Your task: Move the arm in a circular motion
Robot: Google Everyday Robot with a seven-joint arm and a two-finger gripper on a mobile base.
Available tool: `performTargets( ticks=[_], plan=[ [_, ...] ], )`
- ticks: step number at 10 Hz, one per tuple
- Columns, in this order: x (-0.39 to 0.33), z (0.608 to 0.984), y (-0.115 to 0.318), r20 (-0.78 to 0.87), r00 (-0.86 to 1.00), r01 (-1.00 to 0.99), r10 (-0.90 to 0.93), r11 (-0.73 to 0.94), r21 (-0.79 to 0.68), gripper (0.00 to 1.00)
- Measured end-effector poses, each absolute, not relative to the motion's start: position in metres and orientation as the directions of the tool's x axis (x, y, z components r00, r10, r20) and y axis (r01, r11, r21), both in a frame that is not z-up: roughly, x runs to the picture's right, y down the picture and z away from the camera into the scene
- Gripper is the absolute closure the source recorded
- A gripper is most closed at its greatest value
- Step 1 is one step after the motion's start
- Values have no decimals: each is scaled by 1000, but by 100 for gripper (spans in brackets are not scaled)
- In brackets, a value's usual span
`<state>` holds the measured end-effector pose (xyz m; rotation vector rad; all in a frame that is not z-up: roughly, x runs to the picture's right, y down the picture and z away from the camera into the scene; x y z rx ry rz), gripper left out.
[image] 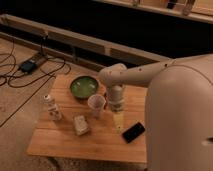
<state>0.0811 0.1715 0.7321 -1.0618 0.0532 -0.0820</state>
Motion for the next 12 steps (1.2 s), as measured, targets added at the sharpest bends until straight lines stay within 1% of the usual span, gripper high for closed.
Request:
performTargets(
  ticks=[2,4,6,7,9,12],
  plan=[
    [114,721,156,-82,996,-53,-38,491,-869,20],
    [119,700,133,-125,992,-97,-18,517,-850,20],
    [110,667,96,-160,987,-121,-19,573,-810,20],
    [98,651,76,-175,984,-123,-28,604,-787,20],
    [60,634,43,-193,979,-108,-59,656,-747,20],
    [-10,633,18,-193,974,-54,-121,700,-712,20]
  ],
)
